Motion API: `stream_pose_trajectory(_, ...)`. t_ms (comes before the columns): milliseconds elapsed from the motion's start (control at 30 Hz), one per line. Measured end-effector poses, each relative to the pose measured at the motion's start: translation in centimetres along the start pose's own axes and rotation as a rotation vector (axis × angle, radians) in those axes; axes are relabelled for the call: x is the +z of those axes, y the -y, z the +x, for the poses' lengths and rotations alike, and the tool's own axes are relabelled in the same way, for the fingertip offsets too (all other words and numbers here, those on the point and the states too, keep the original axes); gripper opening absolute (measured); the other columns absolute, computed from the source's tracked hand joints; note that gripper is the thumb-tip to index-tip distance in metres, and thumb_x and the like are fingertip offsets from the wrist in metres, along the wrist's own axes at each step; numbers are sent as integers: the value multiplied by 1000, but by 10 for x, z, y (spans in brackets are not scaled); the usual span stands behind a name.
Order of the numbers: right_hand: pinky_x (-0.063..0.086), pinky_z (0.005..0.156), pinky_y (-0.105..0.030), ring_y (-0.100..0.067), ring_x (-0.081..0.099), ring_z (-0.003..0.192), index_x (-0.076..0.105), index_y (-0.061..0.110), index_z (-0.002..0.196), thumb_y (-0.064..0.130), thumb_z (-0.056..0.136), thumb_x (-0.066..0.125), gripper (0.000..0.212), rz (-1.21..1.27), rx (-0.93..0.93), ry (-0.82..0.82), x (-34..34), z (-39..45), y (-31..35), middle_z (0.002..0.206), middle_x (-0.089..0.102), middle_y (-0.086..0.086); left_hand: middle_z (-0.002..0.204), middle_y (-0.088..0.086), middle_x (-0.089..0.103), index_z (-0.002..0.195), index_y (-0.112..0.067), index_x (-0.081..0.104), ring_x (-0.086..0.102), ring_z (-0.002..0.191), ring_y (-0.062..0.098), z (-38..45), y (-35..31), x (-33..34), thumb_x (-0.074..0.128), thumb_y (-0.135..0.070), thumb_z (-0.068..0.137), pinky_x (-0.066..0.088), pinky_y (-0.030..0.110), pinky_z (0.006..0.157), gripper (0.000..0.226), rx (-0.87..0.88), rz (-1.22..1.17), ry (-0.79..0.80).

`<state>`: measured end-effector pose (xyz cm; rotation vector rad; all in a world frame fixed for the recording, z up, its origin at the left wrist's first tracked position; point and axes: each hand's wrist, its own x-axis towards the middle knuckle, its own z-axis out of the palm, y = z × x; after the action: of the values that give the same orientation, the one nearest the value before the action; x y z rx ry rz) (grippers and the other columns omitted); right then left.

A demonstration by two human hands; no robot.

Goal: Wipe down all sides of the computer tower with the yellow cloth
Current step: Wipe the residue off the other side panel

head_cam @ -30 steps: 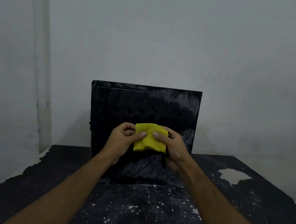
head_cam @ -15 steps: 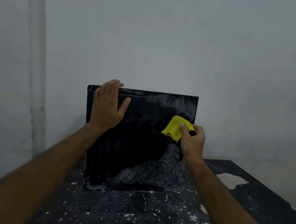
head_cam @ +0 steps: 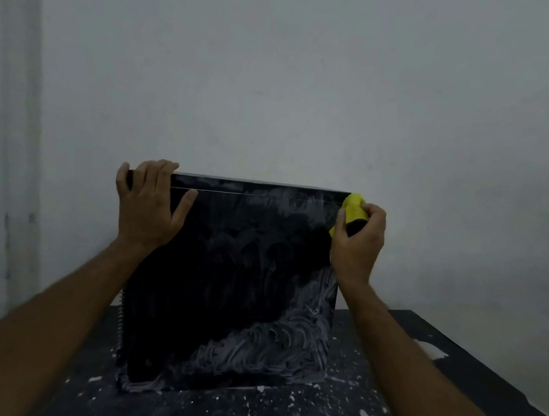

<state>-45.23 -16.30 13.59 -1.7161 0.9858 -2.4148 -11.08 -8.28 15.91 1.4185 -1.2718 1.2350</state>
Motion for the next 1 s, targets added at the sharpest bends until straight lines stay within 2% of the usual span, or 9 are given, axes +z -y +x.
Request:
stream_pose_trajectory(100,46,97,-30,-22,54,115,56,3,127,25,93,71,43,-44,-73,144,9,0,-10,125,55,-11,134,9,54,136,-10,51,47,132,33,0,10,1,43,-54,102,15,53,121,56,-11,-16,-20)
stream_pose_trajectory(167,42,106,-32,-26,49,128,58,2,133,27,92,66,49,-69,-109,217,9,-3,-22,138,51,-13,131,11,56,134,-8,53,48,130,34,-1,17,1,44,-52,102,23,52,117,55,14,-41,-27)
stream_pose_trajectory(333,38,107,-34,-32,41,135,62,18,130,13,91,67,39,-120,-104,261,7,8,-37,152,37,-14,120,11,61,126,-7,59,52,120,33,0,20,-2,46,-47,101,32,46,102,49,31,-123,-45)
stream_pose_trajectory(433,48,101,-41,-33,50,123,61,14,132,5,91,67,43,-133,-135,254,13,15,-35,141,43,-16,119,11,62,124,-8,60,52,118,33,2,22,-5,44,-45,101,32,46,100,47,33,-152,-28)
stream_pose_trajectory(567,49,93,-40,-33,51,112,61,10,133,4,88,70,47,-217,-191,244,5,5,-49,127,46,-18,120,9,62,125,-10,60,52,119,32,2,24,-9,41,-46,102,32,45,101,47,27,-178,3)
stream_pose_trajectory(667,53,90,-48,-35,54,106,64,12,130,3,88,69,43,-226,-182,232,-2,14,-56,121,46,-17,120,8,62,125,-10,60,52,118,32,2,23,-12,42,-48,101,32,45,101,48,27,-185,23)
stream_pose_trajectory(767,49,91,-41,-38,52,106,65,11,131,3,88,69,44,-235,-192,274,2,31,-46,121,46,-20,119,8,62,125,-10,59,52,118,31,2,22,-13,43,-49,99,32,45,101,50,33,-180,37)
stream_pose_trajectory(867,53,79,-41,-41,54,102,66,12,132,6,86,73,47,-330,-342,419,-4,20,-46,120,46,-21,119,8,61,126,-10,59,51,119,31,1,22,-15,43,-51,99,32,45,101,51,28,-192,57)
stream_pose_trajectory(1000,50,81,-37,-41,56,100,69,11,126,5,85,72,42,-339,-257,332,-13,41,-45,116,48,-21,120,8,61,126,-11,58,51,119,30,2,19,-18,44,-51,98,32,45,102,51,6,-204,78)
